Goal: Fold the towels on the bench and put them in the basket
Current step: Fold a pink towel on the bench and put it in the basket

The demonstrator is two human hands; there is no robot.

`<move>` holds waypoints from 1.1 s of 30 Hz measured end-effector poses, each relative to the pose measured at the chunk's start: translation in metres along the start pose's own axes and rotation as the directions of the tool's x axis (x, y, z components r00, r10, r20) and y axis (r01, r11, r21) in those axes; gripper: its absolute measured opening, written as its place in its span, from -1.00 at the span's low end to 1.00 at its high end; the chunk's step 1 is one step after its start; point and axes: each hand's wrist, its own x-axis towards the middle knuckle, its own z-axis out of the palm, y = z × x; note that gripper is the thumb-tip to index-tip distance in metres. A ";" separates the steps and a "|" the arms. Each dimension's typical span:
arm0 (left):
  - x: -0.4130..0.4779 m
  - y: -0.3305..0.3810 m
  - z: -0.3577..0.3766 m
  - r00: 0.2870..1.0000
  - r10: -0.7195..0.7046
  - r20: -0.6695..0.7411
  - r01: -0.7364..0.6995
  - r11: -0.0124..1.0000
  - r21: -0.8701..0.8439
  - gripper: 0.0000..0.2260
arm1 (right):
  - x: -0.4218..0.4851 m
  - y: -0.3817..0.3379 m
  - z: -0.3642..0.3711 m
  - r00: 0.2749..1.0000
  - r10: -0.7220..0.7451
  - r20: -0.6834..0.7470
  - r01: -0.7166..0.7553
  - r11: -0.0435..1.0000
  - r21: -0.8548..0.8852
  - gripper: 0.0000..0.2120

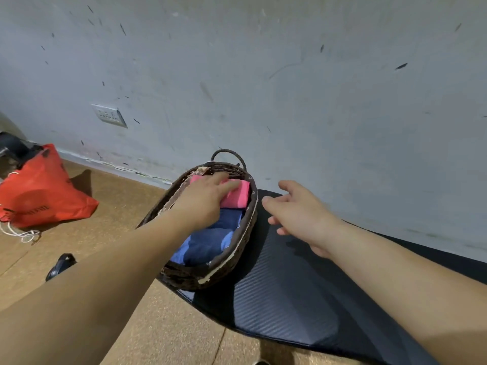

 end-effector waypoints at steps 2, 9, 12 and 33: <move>-0.004 0.002 0.003 0.984 -0.025 0.177 0.022 1.000 0.022 -0.30 | 0.000 0.002 0.001 1.000 0.008 0.017 -0.008 1.000 0.015 -0.33; -0.005 0.012 -0.004 0.968 -0.078 0.237 0.061 0.995 0.079 -0.30 | -0.013 0.007 -0.010 0.999 -0.007 0.051 0.007 1.000 -0.015 -0.38; -0.009 0.029 -0.023 0.981 -0.084 0.174 0.068 0.993 0.099 -0.37 | -0.025 0.010 -0.026 0.999 -0.017 0.040 0.019 0.999 -0.035 -0.51; -0.007 0.449 -0.015 0.959 0.167 0.228 0.071 0.636 -0.768 -0.76 | -0.160 0.235 -0.316 0.887 0.186 -0.424 -0.294 0.933 -0.206 -0.72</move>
